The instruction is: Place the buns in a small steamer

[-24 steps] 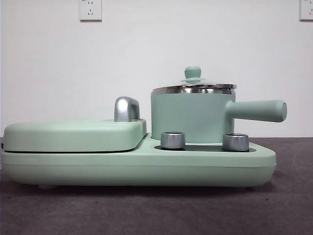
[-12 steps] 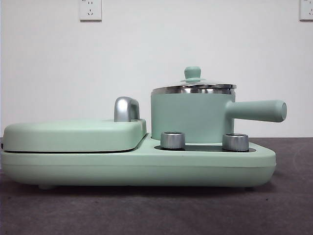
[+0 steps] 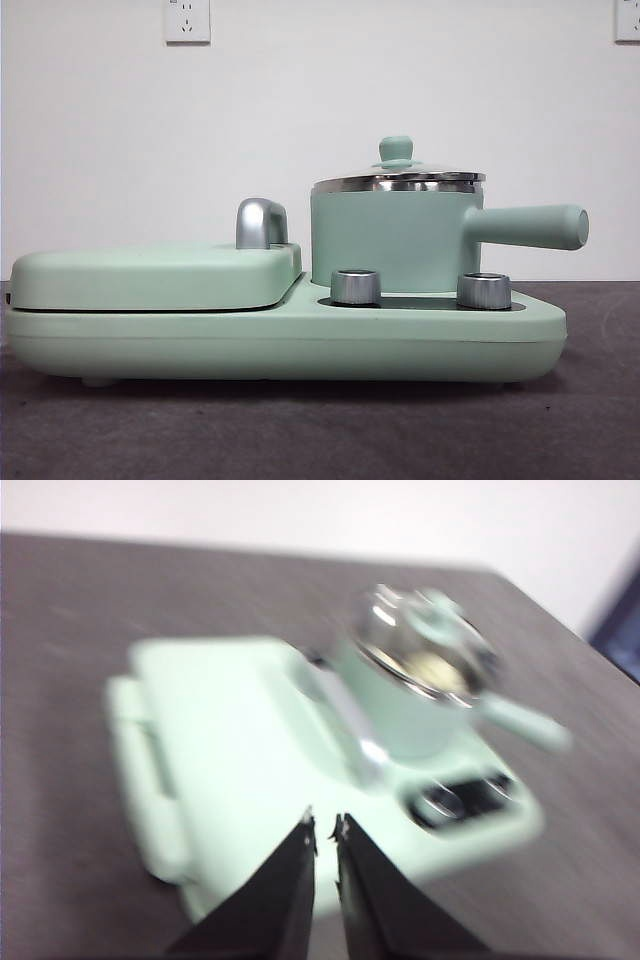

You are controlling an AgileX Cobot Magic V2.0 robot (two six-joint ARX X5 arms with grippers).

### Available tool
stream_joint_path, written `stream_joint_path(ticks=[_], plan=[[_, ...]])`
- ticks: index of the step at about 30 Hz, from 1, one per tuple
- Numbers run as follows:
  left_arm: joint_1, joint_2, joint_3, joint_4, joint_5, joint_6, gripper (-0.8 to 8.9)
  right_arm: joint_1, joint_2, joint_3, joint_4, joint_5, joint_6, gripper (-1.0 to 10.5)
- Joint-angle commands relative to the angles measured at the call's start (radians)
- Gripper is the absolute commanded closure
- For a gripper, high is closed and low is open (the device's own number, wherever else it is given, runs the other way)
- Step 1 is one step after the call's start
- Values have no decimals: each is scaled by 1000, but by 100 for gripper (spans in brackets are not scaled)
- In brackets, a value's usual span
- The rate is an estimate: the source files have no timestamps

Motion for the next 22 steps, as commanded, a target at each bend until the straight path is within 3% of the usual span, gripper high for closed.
stream_joint_path(ticks=[1,7,11,22], plan=[[118,-62,-142,171,-1,103,777,5,3,8,10,0,0,928],[320,-211,-449,413,-1,118,777,5,3,8,10,0,0,928],[391,-273,-563,436,-4,126,777,5,3,8,10,0,0,928],[462,-285,-706,542,-9,126,777,5,3,8,10,0,0,928]])
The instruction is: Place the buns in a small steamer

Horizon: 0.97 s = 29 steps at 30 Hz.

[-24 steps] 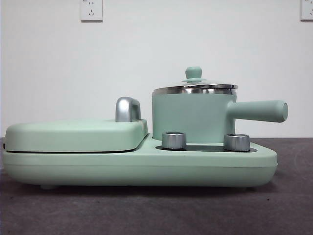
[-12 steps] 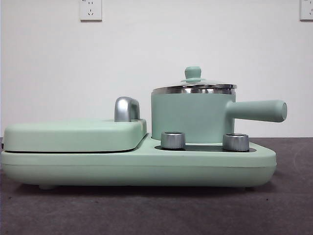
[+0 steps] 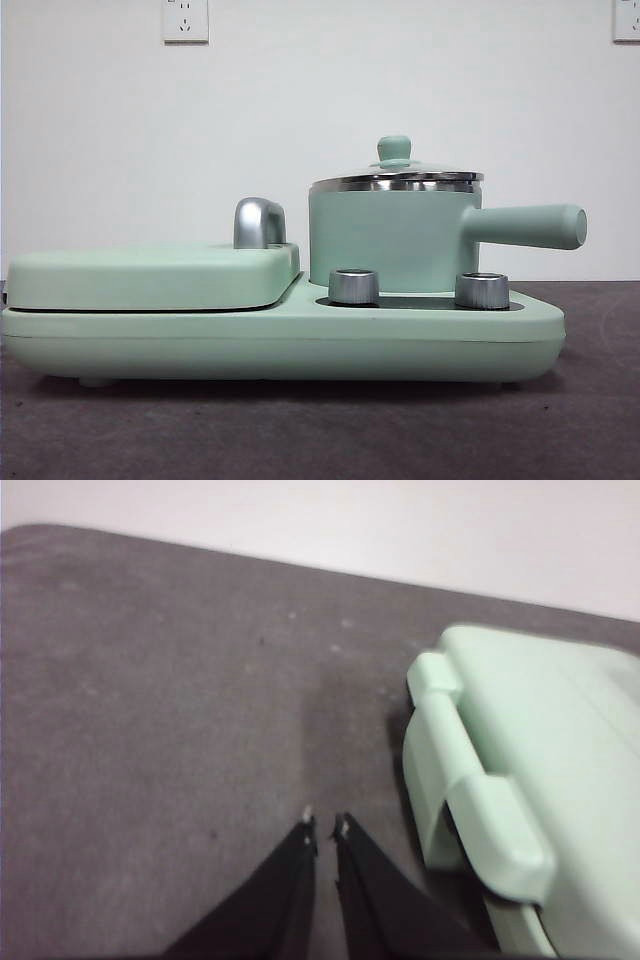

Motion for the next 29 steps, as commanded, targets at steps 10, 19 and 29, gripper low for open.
stream_joint_path(ticks=[10,19,29], plan=[[3,-3,-32,17,-31,24,777,5,3,8,10,0,0,928],[3,-3,-32,17,-31,24,777,5,3,8,10,0,0,928],[3,-3,-32,17,-31,24,777,-26,1,-2,15,6,0,928]])
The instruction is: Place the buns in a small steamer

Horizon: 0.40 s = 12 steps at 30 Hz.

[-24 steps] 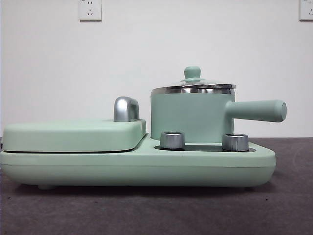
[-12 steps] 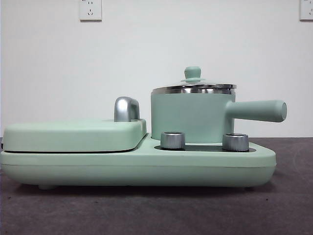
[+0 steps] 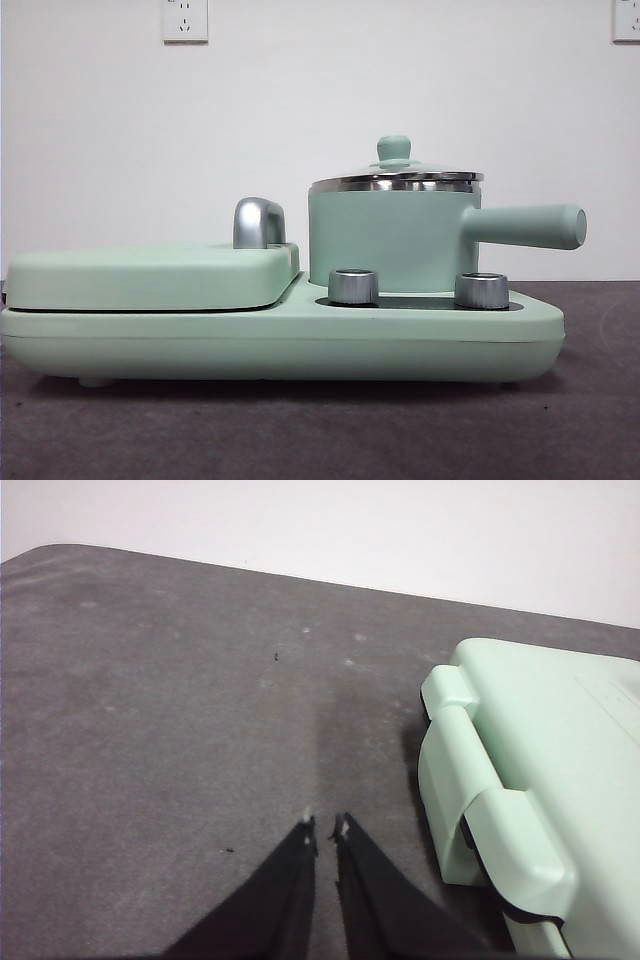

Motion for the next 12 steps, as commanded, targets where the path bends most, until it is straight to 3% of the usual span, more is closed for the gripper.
stream_joint_path(ticks=[1,5,12], plan=[[1,-2,-19,-6,-6,7,777,-41,2,-10,24,2,0,928],[1,-2,-19,-6,-6,7,777,-166,-32,-129,195,34,-1,928],[1,-2,-19,-6,-6,7,777,-372,-137,-504,755,39,-3,928]])
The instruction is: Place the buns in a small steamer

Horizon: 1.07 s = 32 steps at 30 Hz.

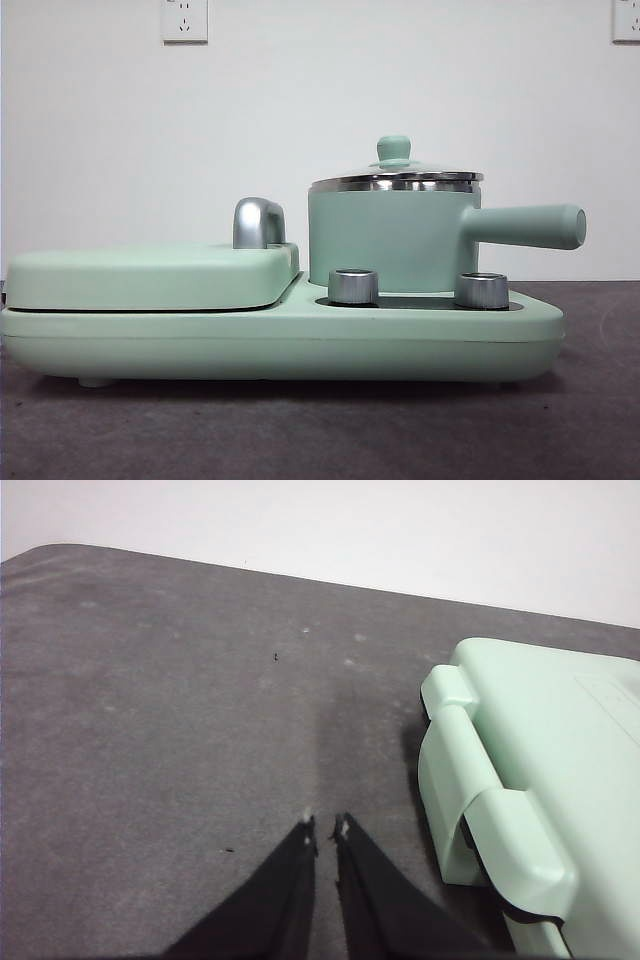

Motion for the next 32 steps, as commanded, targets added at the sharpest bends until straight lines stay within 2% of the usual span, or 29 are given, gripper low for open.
stream_joint_path(ticks=[1,7,13,19,32], plan=[[1,-2,-19,-6,-6,7,777,-72,-31,-139,218,14,-5,928],[1,-2,-19,-6,-6,7,777,-184,-68,-344,343,69,-90,929],[1,-2,-19,-6,-6,7,777,-199,-85,-463,404,87,-183,929],[1,-2,-19,-6,-6,7,777,-192,-123,-514,391,113,-189,929],[1,-2,-19,-5,-6,7,777,-191,-123,-514,395,111,-182,929]])
